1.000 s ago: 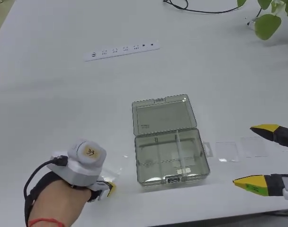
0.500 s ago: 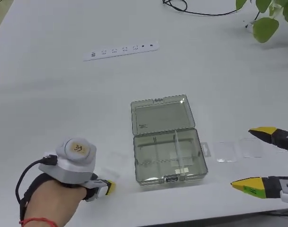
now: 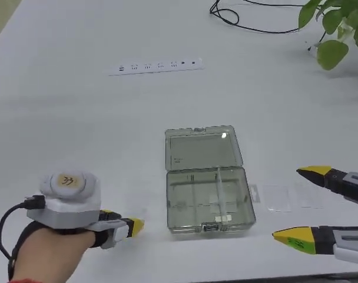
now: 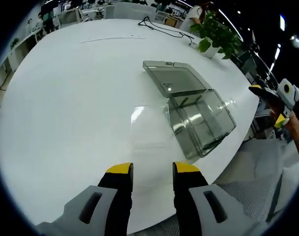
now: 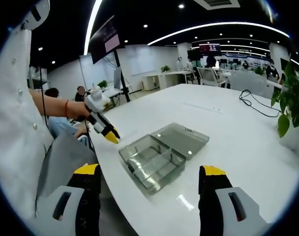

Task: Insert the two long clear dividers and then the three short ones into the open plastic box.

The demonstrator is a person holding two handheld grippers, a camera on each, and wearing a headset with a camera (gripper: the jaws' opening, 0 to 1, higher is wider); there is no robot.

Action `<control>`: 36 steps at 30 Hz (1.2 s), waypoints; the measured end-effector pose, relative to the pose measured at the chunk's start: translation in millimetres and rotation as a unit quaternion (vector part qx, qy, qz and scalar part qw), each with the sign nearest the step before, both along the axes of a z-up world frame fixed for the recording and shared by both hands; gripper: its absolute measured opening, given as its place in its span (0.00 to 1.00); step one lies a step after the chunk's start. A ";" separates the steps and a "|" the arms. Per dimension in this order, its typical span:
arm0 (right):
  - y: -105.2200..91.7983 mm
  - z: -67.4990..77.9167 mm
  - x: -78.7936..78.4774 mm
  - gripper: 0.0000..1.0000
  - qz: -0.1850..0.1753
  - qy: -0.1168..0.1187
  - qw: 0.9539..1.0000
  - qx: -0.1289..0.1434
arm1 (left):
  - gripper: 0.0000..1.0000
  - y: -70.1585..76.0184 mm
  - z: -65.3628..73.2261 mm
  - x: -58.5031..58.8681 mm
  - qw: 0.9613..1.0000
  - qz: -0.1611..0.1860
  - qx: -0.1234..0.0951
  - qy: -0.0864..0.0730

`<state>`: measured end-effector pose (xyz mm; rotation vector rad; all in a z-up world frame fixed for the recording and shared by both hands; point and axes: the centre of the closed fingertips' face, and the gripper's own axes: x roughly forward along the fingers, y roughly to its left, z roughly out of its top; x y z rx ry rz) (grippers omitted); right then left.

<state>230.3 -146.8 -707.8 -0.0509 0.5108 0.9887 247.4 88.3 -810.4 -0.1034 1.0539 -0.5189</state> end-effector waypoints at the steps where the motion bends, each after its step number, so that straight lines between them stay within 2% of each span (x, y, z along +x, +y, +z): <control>1: 4.0 2.1 0.6 0.82 0.002 0.001 1.000 0.000 | 0.30 -0.4 4.7 0.9 1.000 0.003 -0.007 -0.005; 5: 16.6 8.6 4.5 0.82 0.000 0.006 1.000 0.002 | 0.30 -9.3 24.4 2.5 0.999 0.015 -0.036 -0.026; 10: 38.2 21.3 9.1 0.80 -0.004 0.018 1.000 0.018 | 0.30 -22.9 43.7 5.2 0.996 0.019 -0.077 -0.049; 12: 44.7 24.6 11.5 0.76 -0.008 0.024 0.999 0.024 | 0.30 -28.2 51.7 6.3 0.994 0.024 -0.095 -0.057; 14: 51.9 31.0 15.4 0.72 -0.017 0.031 0.999 0.041 | 0.30 -35.0 60.4 6.4 0.991 0.027 -0.117 -0.065; 17: 59.3 36.7 19.4 0.66 -0.028 0.045 0.997 0.053 | 0.30 -42.9 69.4 5.5 0.988 0.026 -0.133 -0.075; 19: 67.0 43.7 22.3 0.62 -0.034 0.047 0.996 0.066 | 0.30 -47.8 74.4 5.5 0.986 0.027 -0.145 -0.079; 23: 83.1 51.1 24.1 0.51 -0.039 0.054 0.995 0.073 | 0.30 -61.6 86.5 4.7 0.981 0.020 -0.170 -0.093; 26: 91.0 54.0 26.0 0.42 -0.046 0.062 0.993 0.084 | 0.30 -67.5 91.8 4.9 0.979 0.019 -0.179 -0.099; 27: 94.1 53.0 27.6 0.38 -0.051 0.067 0.993 0.083 | 0.30 -72.2 96.4 5.3 0.976 0.017 -0.188 -0.105; 32: 106.0 49.3 29.1 0.29 -0.062 0.083 0.991 0.087 | 0.30 -86.1 105.9 3.9 0.972 0.002 -0.202 -0.118; 36: 109.8 47.6 30.6 0.23 -0.072 0.093 0.989 0.091 | 0.30 -90.9 110.6 4.3 0.971 -0.008 -0.202 -0.127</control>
